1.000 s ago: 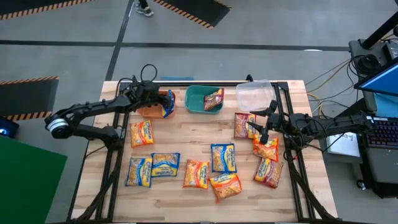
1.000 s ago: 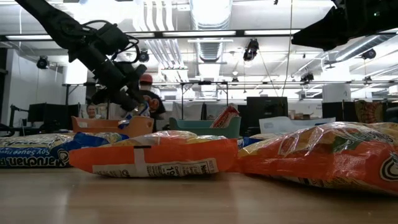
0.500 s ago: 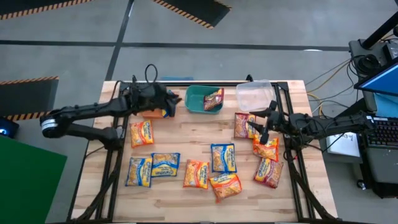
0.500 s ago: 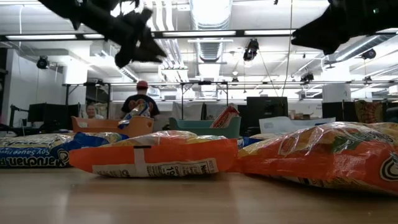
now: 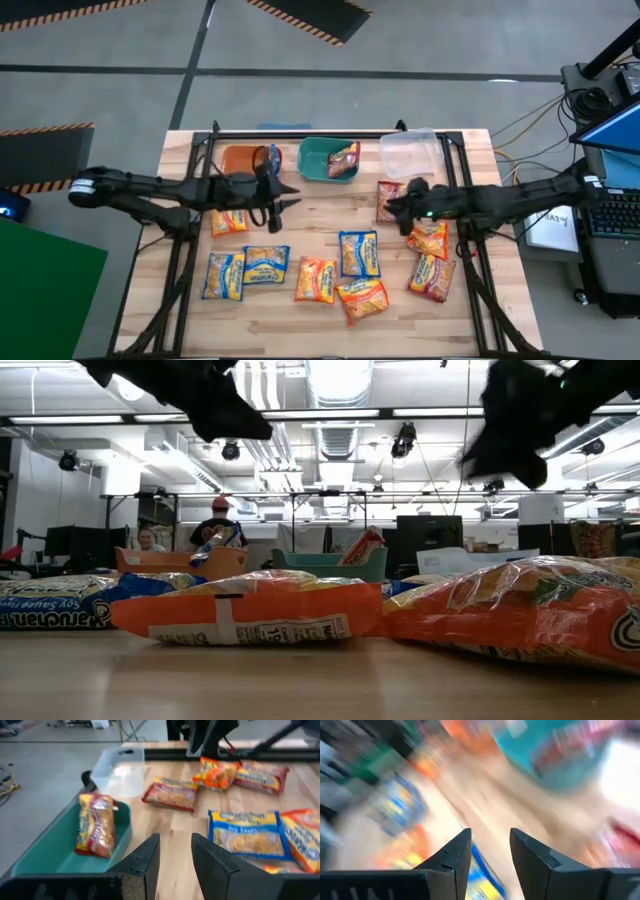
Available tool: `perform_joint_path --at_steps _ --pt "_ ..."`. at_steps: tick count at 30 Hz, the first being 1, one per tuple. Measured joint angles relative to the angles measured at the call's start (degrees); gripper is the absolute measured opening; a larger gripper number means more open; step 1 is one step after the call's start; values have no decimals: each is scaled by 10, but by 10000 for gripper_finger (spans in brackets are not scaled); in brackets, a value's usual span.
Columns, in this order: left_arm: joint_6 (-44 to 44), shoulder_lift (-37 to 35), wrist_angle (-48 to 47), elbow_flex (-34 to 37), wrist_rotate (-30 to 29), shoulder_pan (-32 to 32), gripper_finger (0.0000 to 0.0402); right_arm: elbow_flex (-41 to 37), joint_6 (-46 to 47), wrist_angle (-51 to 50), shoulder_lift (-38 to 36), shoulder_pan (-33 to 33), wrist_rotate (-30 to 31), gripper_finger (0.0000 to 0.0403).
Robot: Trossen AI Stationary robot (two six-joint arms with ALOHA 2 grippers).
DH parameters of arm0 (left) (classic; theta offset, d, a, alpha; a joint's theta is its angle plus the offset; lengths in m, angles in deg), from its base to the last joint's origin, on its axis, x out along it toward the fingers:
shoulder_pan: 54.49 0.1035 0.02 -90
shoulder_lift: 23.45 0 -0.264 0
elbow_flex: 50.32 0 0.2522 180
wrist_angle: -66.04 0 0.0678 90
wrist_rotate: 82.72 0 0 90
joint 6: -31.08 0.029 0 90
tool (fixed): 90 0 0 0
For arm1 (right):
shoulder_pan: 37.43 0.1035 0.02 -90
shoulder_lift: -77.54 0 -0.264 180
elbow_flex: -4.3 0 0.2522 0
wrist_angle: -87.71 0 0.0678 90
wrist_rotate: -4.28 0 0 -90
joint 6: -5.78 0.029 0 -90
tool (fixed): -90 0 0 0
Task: Sort Maruchan noodles
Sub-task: Put the orange noodle pack into the transparent bin
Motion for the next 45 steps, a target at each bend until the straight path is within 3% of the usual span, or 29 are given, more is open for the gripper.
perform_joint_path --at_steps 5,11,15,22,28,37,45 --pt "1 29 1 5 -1 -4 94 84 103 -195 78 0 -15 122" --pt "28 42 11 4 -1 -4 94 180 188 -422 159 3 -145 121" --pt "46 47 20 -2 -1 -4 94 216 226 -503 198 16 -207 121" --pt "51 48 19 -3 -1 -4 94 246 264 -521 231 46 -246 126" --pt "52 48 18 -3 -1 -4 94 236 287 -521 264 58 -257 175" --pt "54 49 20 -3 -1 -3 94 221 280 -517 361 57 -157 254" --pt "54 49 16 -3 -1 -3 94 221 261 -512 431 57 -140 238"
